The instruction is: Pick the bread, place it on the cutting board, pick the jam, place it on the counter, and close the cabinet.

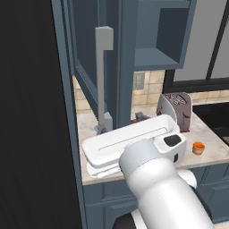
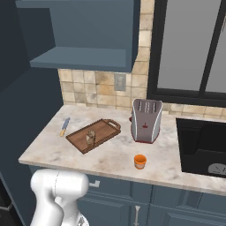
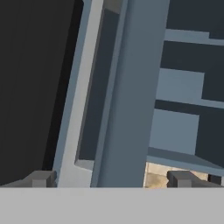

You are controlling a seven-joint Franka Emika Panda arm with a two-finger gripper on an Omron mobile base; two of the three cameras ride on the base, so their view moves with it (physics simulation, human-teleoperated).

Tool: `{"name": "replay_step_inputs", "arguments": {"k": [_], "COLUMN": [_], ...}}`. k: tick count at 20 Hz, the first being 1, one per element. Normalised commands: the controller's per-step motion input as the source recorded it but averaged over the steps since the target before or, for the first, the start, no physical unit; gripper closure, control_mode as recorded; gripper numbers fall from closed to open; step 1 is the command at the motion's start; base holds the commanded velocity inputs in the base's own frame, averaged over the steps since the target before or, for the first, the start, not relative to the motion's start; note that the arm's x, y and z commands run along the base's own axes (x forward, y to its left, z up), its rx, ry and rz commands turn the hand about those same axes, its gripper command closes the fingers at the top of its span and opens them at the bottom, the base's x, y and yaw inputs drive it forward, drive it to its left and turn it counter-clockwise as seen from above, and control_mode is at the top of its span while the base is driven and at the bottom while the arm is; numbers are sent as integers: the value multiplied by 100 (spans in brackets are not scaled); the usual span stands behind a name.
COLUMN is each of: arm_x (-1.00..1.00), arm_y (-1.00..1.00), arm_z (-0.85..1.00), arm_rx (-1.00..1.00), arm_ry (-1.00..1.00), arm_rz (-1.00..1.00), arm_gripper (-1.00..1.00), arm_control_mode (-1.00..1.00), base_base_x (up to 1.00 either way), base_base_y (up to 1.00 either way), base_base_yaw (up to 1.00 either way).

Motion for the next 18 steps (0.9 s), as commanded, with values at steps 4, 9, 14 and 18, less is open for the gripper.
{"name": "replay_step_inputs", "arguments": {"k": [4,9,14,18], "arm_x": [18,14,14,12], "arm_y": [0,0,-3,-11], "arm_z": [-14,-11,-8,-7], "arm_rx": [0,0,0,0], "arm_ry": [-6,-9,-11,-10], "arm_rz": [0,-4,-10,-13], "arm_gripper": [-100,-100,-100,-100], "arm_control_mode": [-100,-100,-100,-100], "base_base_x": [0,0,0,0], "base_base_y": [0,0,0,0], "base_base_yaw": [0,0,0,0]}}
